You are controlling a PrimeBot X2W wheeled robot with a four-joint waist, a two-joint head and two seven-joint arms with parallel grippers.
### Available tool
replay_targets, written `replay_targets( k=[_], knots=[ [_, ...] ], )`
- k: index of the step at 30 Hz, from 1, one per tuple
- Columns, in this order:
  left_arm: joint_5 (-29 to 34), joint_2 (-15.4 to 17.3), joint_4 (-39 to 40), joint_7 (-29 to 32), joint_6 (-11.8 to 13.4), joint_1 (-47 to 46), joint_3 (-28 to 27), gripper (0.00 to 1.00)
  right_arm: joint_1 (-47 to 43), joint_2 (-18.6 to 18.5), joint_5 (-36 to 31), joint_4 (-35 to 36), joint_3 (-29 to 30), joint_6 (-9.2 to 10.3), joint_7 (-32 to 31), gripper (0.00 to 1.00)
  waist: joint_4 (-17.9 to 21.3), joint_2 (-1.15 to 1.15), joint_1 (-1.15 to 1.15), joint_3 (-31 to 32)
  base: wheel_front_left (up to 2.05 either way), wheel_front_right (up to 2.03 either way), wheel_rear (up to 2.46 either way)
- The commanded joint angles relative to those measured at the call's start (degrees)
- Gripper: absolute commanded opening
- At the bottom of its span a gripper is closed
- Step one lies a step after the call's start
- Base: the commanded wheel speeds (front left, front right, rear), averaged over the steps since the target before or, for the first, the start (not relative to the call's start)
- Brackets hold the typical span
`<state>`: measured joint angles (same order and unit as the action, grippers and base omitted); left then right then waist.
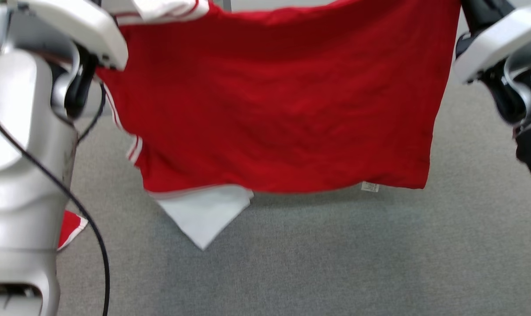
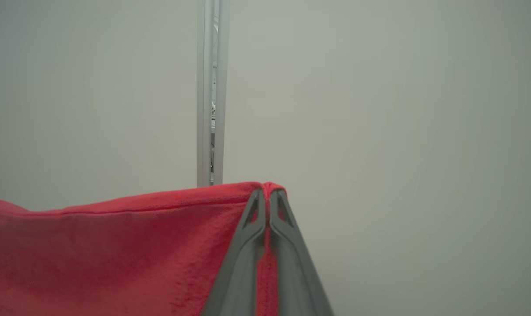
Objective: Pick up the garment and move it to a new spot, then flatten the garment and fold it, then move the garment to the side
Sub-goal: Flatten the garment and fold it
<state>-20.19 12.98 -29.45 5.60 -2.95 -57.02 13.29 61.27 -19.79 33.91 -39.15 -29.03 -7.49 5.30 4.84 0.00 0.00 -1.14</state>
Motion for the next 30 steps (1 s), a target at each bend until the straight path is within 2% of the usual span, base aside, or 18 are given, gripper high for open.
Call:
replay_targets(
  k=[1,5,11,14,18,22,26,30],
  knots=[
    [0.9,-0.4,-1.7,-0.6,0.3,-3.5,0.3,0.0,2.9,0.2,0.7,-1.7,-0.5,-0.01,0.6,0.0,-0.5,0.0,0.0,-3.9,0.0,0.0,0.0],
    [5.5,-1.2,-7.8,-4.1,1.8,-14.8,2.9,0.0,11.7,-0.7,0.8,-7.2,-2.6,-0.01,2.2,0.0,-1.3,0.0,0.0,-11.9,0.0,0.0,0.0],
    [12.8,-3.2,-15.7,-13.1,5.4,-34.1,6.5,0.0,27.0,-2.2,-1.1,-11.8,-4.8,-0.01,7.4,0.0,-2.0,0.0,0.0,-25.3,0.0,0.0,0.0],
    [15.2,-4.4,-19.8,-17.5,6.8,-41.6,8.2,0.0,33.0,-2.7,-2.9,-14.1,-5.0,-0.01,9.3,0.0,-2.2,0.0,0.0,-29.6,0.0,0.0,0.0],
    [16.5,-5.5,-22.7,-19.8,7.7,-46.4,9.1,0.0,36.9,-3.5,-4.9,-15.6,-4.5,-0.01,10.0,0.0,-2.7,0.0,0.0,-33.2,0.0,0.0,0.0],
    [15.9,-7.4,-23.9,-20.7,8.2,-49.8,9.1,0.0,39.5,-6.1,-9.3,-12.3,-1.1,-0.01,9.9,0.0,-4.2,0.0,0.0,-37.8,0.0,0.0,0.0],
    [15.9,-8.0,-20.3,-20.8,7.1,-47.2,9.9,0.0,36.2,-6.9,-11.5,-10.0,2.0,-0.01,9.8,0.0,-5.3,0.0,0.0,-40.8,0.0,0.0,0.0],
    [15.5,-7.8,-15.3,-20.8,7.3,-42.1,10.1,0.0,30.0,-7.5,-11.6,-7.5,4.0,-0.01,9.9,0.0,-5.6,0.0,0.0,-40.8,0.0,0.0,0.0]
  ],
)
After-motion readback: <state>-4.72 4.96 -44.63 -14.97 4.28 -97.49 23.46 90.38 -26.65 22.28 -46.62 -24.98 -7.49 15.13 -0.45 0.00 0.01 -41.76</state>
